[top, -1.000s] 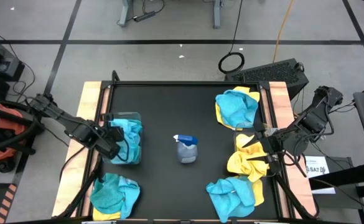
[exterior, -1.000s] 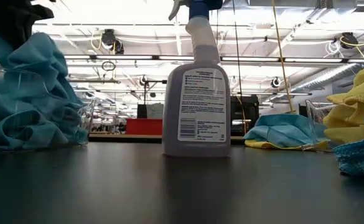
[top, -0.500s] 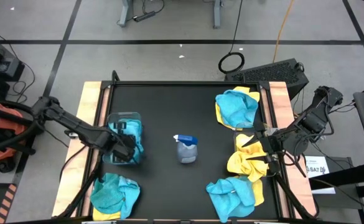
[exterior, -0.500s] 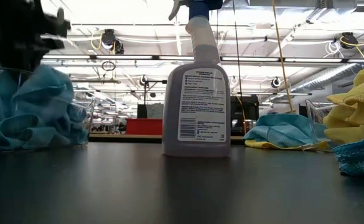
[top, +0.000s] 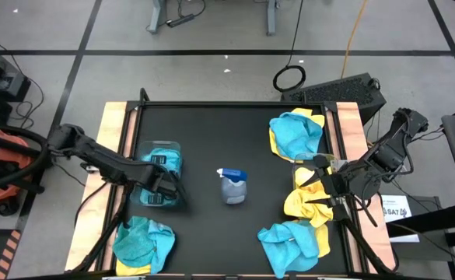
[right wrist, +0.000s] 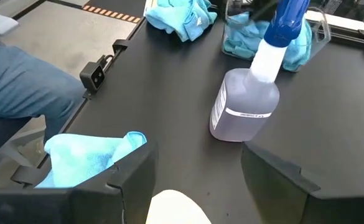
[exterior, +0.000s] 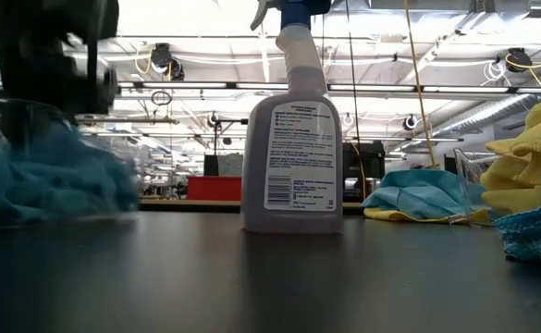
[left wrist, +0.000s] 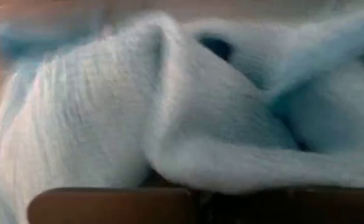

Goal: Sort microfiber towel by color & place in baskets
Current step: Put the blue microfiber cloth into the left transparent bin, then put the yellow microfiber cloth into the right transparent bin

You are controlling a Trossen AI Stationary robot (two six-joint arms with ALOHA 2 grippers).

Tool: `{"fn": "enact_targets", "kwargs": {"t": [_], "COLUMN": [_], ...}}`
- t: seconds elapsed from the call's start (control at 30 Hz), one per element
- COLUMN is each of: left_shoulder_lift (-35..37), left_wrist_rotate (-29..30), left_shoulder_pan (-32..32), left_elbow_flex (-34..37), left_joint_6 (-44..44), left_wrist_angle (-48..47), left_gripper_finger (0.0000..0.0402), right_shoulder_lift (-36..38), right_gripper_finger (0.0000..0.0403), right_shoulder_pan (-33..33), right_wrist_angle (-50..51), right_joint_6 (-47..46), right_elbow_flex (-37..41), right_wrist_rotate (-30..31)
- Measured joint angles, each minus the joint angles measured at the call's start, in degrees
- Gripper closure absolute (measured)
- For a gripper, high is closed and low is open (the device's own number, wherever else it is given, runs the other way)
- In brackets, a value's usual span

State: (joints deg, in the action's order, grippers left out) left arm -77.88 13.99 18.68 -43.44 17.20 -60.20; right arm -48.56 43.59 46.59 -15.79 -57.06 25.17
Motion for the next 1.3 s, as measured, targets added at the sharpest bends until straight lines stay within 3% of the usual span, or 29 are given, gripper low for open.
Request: {"fn": "enact_targets", "kwargs": {"t": [0.27, 0.57, 0.97, 1.13, 1.3], "left_shoulder_lift": [0.05, 0.03, 0.08, 0.10, 0.15], "left_wrist_rotate": [2.04, 6.20, 6.01, 4.10, -0.58], "left_shoulder_pan": [-0.74, -0.68, -0.54, 0.64, 2.74], "left_elbow_flex": [-0.63, -8.81, -22.16, -28.04, -31.11], "left_joint_6": [0.44, 1.80, 4.96, 4.95, 3.84], "left_wrist_angle": [-4.42, -11.15, -27.09, -26.72, -19.74], "left_gripper_finger": [0.0286, 0.0215, 0.0195, 0.0195, 0.0195], "right_shoulder_lift": [-0.46, -0.47, -0.50, -0.50, -0.50], "right_gripper_finger": [0.0182, 0.0182, 0.0182, 0.0182, 0.0182], "right_shoulder_pan": [-0.01, -0.01, -0.02, -0.02, 0.00], "right_wrist_angle": [-0.09, -0.09, -0.07, -0.09, -0.08], "right_joint_6": [-0.11, 0.12, -0.96, -0.36, -0.05], "right_elbow_flex": [0.00, 0.00, 0.00, 0.00, 0.00], "right_wrist_rotate": [-1.30, -1.30, -1.32, -1.32, -1.32]}}
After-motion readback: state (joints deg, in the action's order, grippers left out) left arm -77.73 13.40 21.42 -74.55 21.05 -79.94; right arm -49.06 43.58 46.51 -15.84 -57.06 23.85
